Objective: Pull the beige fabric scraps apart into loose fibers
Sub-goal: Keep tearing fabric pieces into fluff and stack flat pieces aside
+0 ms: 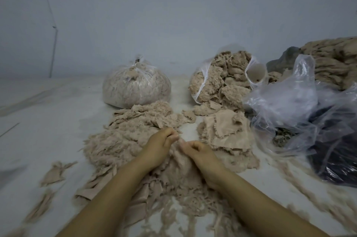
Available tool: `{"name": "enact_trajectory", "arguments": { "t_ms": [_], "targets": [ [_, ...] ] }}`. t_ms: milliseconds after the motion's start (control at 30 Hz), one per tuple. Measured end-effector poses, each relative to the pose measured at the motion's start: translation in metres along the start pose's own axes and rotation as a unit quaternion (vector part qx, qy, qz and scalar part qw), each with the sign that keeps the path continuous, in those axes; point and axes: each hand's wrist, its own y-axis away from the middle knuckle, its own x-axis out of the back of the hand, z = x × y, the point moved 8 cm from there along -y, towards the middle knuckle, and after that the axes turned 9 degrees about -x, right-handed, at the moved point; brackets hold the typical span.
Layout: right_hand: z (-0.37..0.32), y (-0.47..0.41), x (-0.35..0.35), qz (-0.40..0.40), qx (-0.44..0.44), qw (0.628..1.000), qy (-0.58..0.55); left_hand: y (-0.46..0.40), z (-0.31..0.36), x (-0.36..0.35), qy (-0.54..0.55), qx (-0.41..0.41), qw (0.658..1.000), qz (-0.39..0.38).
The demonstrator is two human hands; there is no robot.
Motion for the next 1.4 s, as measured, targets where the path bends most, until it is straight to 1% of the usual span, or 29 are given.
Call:
{"name": "enact_trajectory", "arguments": {
  "t_ms": [67, 100, 200, 233, 267, 333, 400, 433, 467, 500, 567, 633, 667, 733, 767, 833, 867, 900, 967, 1067, 1133, 1167, 1200, 1233, 1267, 1300, 1333, 1367, 1400],
  "targets": [
    [-0.003, 0.001, -0.004, -0.011, 0.011, 1.000, -0.003, 0.000, -0.001, -0.003, -0.013, -0.006, 1.000, 0.006],
    [-0.003, 0.000, -0.001, 0.002, 0.011, 1.000, -0.016, 0.002, -0.009, 0.002, -0.033, 0.010, 0.999, 0.020],
    [-0.004, -0.002, 0.025, 0.063, 0.014, 0.991, -0.114, 0.015, -0.049, 0.027, -0.100, 0.112, 0.987, 0.062],
    [-0.004, -0.001, 0.034, 0.075, 0.023, 0.988, -0.134, 0.018, -0.053, 0.032, -0.126, 0.112, 0.984, 0.057],
    [-0.005, -0.002, 0.039, 0.079, 0.031, 0.987, -0.135, 0.019, -0.050, 0.030, -0.139, 0.084, 0.986, 0.036],
    [-0.005, -0.002, 0.037, 0.065, 0.038, 0.989, -0.126, 0.019, -0.026, 0.016, -0.101, 0.011, 0.995, -0.006],
    [-0.007, -0.003, 0.029, 0.049, 0.053, 0.989, -0.129, 0.018, -0.003, -0.009, -0.020, -0.010, 0.998, -0.055],
    [-0.009, -0.003, 0.029, 0.062, 0.064, 0.988, -0.124, 0.018, 0.002, -0.021, -0.002, -0.010, 0.997, -0.078],
    [-0.012, -0.002, 0.034, 0.097, 0.077, 0.986, -0.115, 0.018, 0.000, -0.029, -0.018, -0.018, 0.996, -0.084],
    [-0.014, -0.001, 0.044, 0.141, 0.089, 0.980, -0.111, 0.020, -0.007, -0.030, -0.036, -0.014, 0.997, -0.068],
    [-0.019, 0.002, 0.066, 0.202, 0.105, 0.966, -0.118, 0.026, -0.027, -0.016, -0.059, 0.034, 0.998, -0.001],
    [-0.020, 0.002, 0.078, 0.212, 0.106, 0.965, -0.109, 0.030, -0.040, -0.001, -0.074, 0.064, 0.995, 0.035],
    [-0.020, 0.001, 0.079, 0.207, 0.104, 0.968, -0.097, 0.030, -0.039, 0.002, -0.081, 0.063, 0.994, 0.037],
    [-0.022, -0.001, 0.074, 0.186, 0.106, 0.973, -0.083, 0.024, -0.026, 0.000, -0.050, 0.049, 0.997, 0.024],
    [-0.025, -0.001, 0.070, 0.177, 0.113, 0.975, -0.078, 0.019, -0.019, -0.008, -0.020, 0.044, 0.999, 0.000],
    [-0.031, -0.001, 0.065, 0.183, 0.129, 0.972, -0.066, 0.017, -0.006, -0.033, 0.034, 0.058, 0.994, -0.090],
    [-0.033, -0.002, 0.068, 0.202, 0.132, 0.968, -0.067, 0.017, -0.001, -0.042, 0.034, 0.050, 0.991, -0.119],
    [-0.033, -0.001, 0.074, 0.228, 0.131, 0.962, -0.072, 0.017, 0.003, -0.045, 0.024, 0.030, 0.992, -0.124],
    [-0.033, 0.000, 0.091, 0.281, 0.125, 0.948, -0.076, 0.018, -0.004, -0.035, -0.029, 0.013, 0.994, -0.103],
    [-0.038, 0.005, 0.113, 0.331, 0.131, 0.933, -0.060, 0.024, -0.022, -0.018, -0.066, 0.045, 0.993, -0.084],
    [-0.047, 0.009, 0.108, 0.320, 0.154, 0.935, -0.007, 0.024, -0.018, -0.014, -0.020, 0.055, 0.997, -0.051],
    [-0.052, 0.010, 0.098, 0.298, 0.167, 0.939, 0.031, 0.023, -0.013, -0.015, 0.058, 0.086, 0.994, -0.024],
    [-0.053, 0.009, 0.083, 0.265, 0.173, 0.946, 0.074, 0.022, -0.010, -0.021, 0.171, 0.143, 0.975, -0.004],
    [-0.052, 0.008, 0.066, 0.221, 0.173, 0.952, 0.122, 0.023, -0.009, -0.034, 0.299, 0.215, 0.930, -0.011],
    [-0.048, 0.008, 0.048, 0.175, 0.175, 0.954, 0.168, 0.024, -0.003, -0.046, 0.398, 0.260, 0.879, -0.029],
    [-0.044, 0.009, 0.032, 0.124, 0.179, 0.956, 0.195, 0.024, 0.004, -0.053, 0.459, 0.272, 0.845, -0.041],
    [-0.039, 0.010, 0.021, 0.081, 0.182, 0.961, 0.190, 0.024, 0.006, -0.055, 0.491, 0.275, 0.826, -0.032],
    [-0.037, 0.012, 0.017, 0.054, 0.176, 0.972, 0.144, 0.025, 0.004, -0.054, 0.505, 0.291, 0.813, 0.003],
    [-0.036, 0.013, 0.020, 0.049, 0.166, 0.981, 0.083, 0.028, -0.003, -0.050, 0.504, 0.316, 0.803, 0.048]
  ]
}}
